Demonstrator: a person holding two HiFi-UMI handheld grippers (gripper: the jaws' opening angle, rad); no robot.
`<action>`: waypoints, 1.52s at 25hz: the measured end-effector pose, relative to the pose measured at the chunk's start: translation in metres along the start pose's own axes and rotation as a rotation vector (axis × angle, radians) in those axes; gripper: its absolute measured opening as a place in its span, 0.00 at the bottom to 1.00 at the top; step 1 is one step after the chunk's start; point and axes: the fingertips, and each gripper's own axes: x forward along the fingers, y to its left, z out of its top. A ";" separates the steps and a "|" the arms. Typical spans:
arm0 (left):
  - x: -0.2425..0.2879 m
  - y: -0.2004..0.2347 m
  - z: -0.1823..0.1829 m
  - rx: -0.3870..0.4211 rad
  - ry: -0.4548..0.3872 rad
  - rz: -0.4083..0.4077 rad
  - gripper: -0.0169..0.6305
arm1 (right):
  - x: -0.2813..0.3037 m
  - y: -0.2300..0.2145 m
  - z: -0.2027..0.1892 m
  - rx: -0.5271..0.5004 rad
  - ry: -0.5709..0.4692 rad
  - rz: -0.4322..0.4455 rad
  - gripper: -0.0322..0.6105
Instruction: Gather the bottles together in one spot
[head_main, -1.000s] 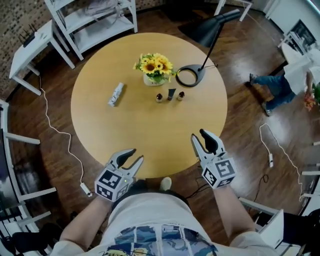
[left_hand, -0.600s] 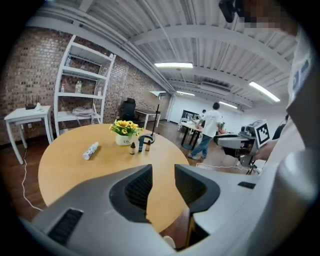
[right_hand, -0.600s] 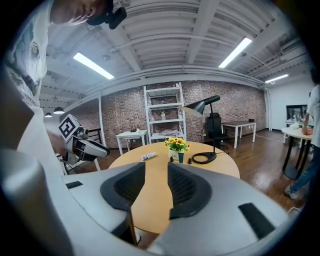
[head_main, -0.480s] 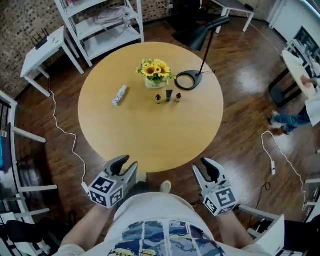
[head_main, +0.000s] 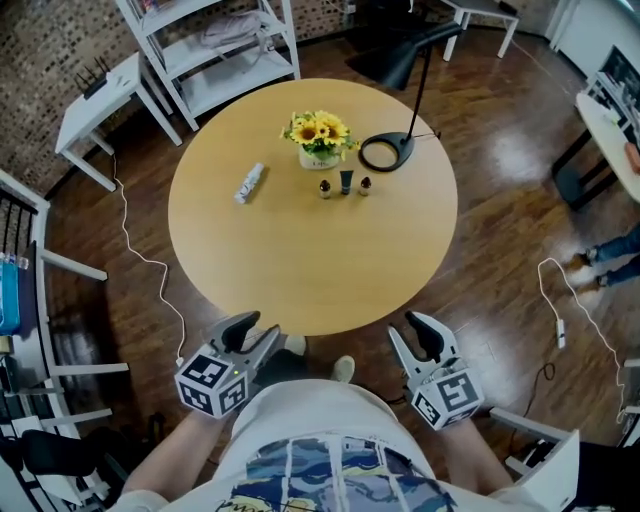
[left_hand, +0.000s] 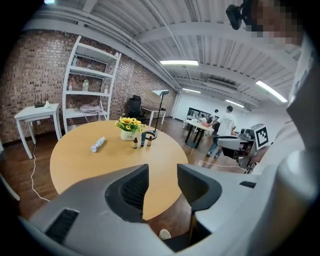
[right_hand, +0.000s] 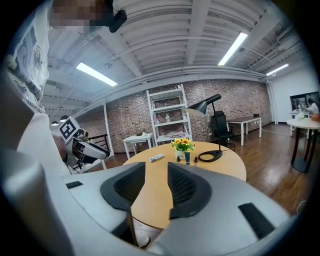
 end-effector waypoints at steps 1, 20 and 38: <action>0.002 0.002 0.001 0.009 -0.001 0.003 0.30 | 0.003 0.000 -0.001 0.001 0.003 0.004 0.31; 0.087 0.224 0.079 0.262 0.084 0.075 0.30 | 0.085 0.021 0.018 0.113 0.038 -0.150 0.35; 0.313 0.403 0.120 0.171 0.501 -0.014 0.30 | 0.081 0.039 -0.012 0.260 0.133 -0.420 0.35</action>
